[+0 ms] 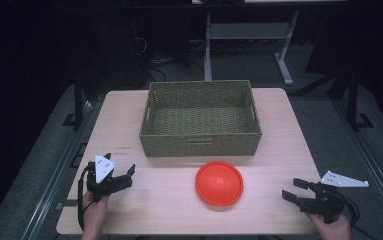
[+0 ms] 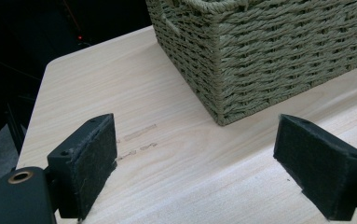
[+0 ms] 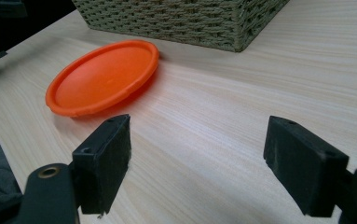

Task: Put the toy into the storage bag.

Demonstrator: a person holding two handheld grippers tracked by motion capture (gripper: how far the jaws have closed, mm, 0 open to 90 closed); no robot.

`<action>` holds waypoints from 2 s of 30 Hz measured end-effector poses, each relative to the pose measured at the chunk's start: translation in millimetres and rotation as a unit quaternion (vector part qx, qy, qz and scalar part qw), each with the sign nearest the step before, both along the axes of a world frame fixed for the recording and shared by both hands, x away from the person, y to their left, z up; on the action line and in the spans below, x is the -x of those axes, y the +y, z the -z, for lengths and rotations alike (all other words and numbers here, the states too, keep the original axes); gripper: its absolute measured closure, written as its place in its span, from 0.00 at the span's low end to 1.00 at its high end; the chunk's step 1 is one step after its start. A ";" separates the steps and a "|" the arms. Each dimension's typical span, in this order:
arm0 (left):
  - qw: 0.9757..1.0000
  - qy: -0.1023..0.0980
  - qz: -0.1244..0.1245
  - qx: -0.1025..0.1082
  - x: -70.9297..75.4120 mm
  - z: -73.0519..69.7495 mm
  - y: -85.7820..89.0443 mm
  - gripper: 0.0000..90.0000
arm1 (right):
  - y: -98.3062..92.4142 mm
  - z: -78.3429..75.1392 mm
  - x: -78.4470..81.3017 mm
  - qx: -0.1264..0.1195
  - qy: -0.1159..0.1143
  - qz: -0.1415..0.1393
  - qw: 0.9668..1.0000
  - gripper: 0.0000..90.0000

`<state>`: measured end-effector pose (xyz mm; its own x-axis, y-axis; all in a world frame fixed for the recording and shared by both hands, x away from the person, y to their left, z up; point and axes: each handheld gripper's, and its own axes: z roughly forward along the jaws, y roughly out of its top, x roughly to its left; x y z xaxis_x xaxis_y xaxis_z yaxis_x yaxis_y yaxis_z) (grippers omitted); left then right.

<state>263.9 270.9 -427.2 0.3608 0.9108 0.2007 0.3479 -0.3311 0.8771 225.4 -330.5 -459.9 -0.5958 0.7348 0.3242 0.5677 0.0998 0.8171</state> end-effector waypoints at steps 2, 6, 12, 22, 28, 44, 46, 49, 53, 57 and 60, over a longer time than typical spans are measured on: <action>1.000 0.001 0.002 -0.001 0.3 -0.2 0.0 0.14 | -0.8 0.0 0.0 -0.009 0.001 -0.001 1.000 0.25; 1.000 -0.002 0.002 0.005 2.5 -0.7 1.3 0.14 | -0.3 -0.4 1.3 -0.014 0.011 -0.001 1.000 0.24; 1.000 -0.009 0.000 0.012 4.4 -1.1 2.8 0.14 | 9.3 -5.2 -0.9 -0.012 0.010 -0.014 1.000 0.24; 1.000 -0.007 0.004 0.008 3.6 -1.4 3.0 0.14 | 29.9 -18.0 -12.3 0.014 0.008 -0.044 0.999 0.23; 1.000 -0.006 0.003 0.008 3.9 -1.1 3.1 0.14 | 37.2 -31.6 -20.8 0.028 0.004 -0.058 0.998 0.25; 1.000 -0.008 0.004 0.007 4.6 -1.2 2.8 0.14 | 55.4 -27.6 -32.4 0.054 0.025 -0.075 0.995 0.25; 1.000 -0.010 0.004 0.007 4.8 -1.2 2.7 0.14 | 58.2 -28.8 -33.8 0.055 0.024 -0.078 0.995 0.25; 1.000 -0.010 0.003 0.006 4.4 -1.0 3.0 0.14 | 62.7 -32.0 -36.9 0.056 0.020 -0.080 0.995 0.25; 1.000 -0.009 0.002 0.007 4.4 -0.9 3.2 0.14 | 71.4 -35.8 -44.0 0.066 0.017 -0.091 0.994 0.25; 1.000 -0.009 0.004 0.005 4.3 -0.9 3.0 0.14 | 79.8 -37.6 -48.8 0.074 0.015 -0.100 0.992 0.25; 1.000 -0.010 0.004 0.005 4.9 -1.0 2.5 0.14 | 90.3 -39.1 -53.1 0.086 0.027 -0.108 0.990 0.25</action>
<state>259.0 273.4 -426.2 0.3642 0.9101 0.1979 0.3282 -0.3243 0.8872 278.5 -240.2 -420.9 -0.7311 0.6385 0.2405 0.5593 0.3591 0.7471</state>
